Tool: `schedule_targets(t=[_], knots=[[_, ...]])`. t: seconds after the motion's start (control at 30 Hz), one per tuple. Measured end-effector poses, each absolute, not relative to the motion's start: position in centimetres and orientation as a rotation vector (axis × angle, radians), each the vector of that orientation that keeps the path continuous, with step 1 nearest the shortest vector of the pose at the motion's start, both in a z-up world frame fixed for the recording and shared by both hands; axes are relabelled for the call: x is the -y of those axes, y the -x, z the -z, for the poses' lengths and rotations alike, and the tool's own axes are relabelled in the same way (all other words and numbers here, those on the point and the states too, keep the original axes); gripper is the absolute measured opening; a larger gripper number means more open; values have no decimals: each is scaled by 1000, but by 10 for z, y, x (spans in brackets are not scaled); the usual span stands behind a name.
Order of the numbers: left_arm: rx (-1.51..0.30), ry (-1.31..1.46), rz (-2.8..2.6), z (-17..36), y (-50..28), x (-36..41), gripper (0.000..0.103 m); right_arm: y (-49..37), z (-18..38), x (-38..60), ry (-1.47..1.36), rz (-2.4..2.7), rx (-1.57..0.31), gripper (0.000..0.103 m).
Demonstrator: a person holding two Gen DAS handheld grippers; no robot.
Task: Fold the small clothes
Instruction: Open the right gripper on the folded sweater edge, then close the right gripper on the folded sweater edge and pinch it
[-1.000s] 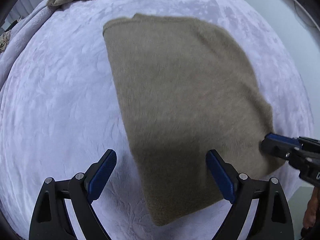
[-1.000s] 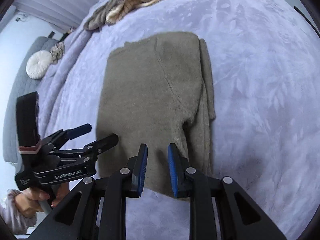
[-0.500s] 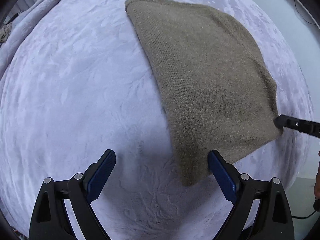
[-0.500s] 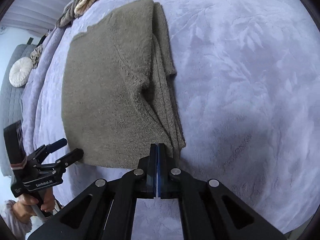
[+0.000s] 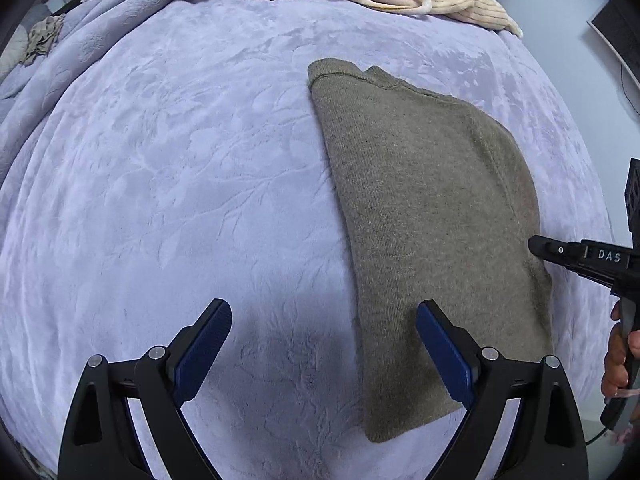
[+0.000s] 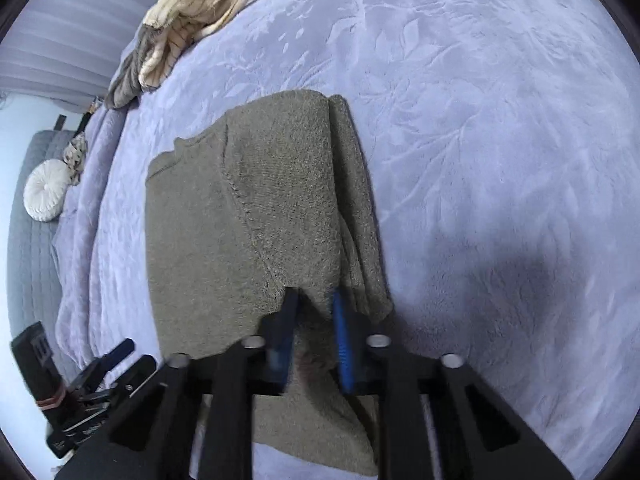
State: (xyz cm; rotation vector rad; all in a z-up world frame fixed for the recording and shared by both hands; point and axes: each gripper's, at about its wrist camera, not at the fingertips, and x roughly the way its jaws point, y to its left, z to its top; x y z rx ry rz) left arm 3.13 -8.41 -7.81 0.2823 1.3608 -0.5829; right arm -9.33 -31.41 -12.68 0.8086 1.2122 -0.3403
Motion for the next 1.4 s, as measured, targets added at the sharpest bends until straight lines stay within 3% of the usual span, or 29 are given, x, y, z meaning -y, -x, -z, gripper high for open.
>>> schedule_targets(t=[0.37, 0.47, 0.57, 0.63, 0.7, 0.77, 0.9, 0.97, 1.03, 1.4], knots=[[-1393, -294, 577, 86, -33, 96, 95, 118, 135, 328, -839, 353, -1225, 9], [-1406, -286, 581, 89, -37, 97, 95, 136, 137, 333, -903, 360, -1229, 16], [-1424, -266, 585, 91, -39, 97, 95, 154, 144, 339, -998, 351, -1216, 16], [-1433, -255, 591, 92, -40, 97, 95, 163, 146, 342, -1053, 342, -1187, 20], [-1437, -233, 605, 90, -41, 94, 95, 162, 146, 343, -1081, 335, -1154, 42], [-1441, -199, 619, 89, -43, 94, 95, 163, 141, 345, -1088, 320, -1105, 49], [-1455, -154, 631, 91, -48, 93, 95, 154, 138, 347, -1098, 260, -1058, 51], [-1420, -171, 621, 89, -50, 95, 103, 145, 139, 349, -1085, 231, -1063, 55], [-1409, -181, 633, 90, -55, 101, 103, 134, 141, 351, -1058, 199, -1071, 57], [-1605, -56, 719, 137, -84, 132, 103, 95, 173, 363, -1055, -7, -1147, 60]])
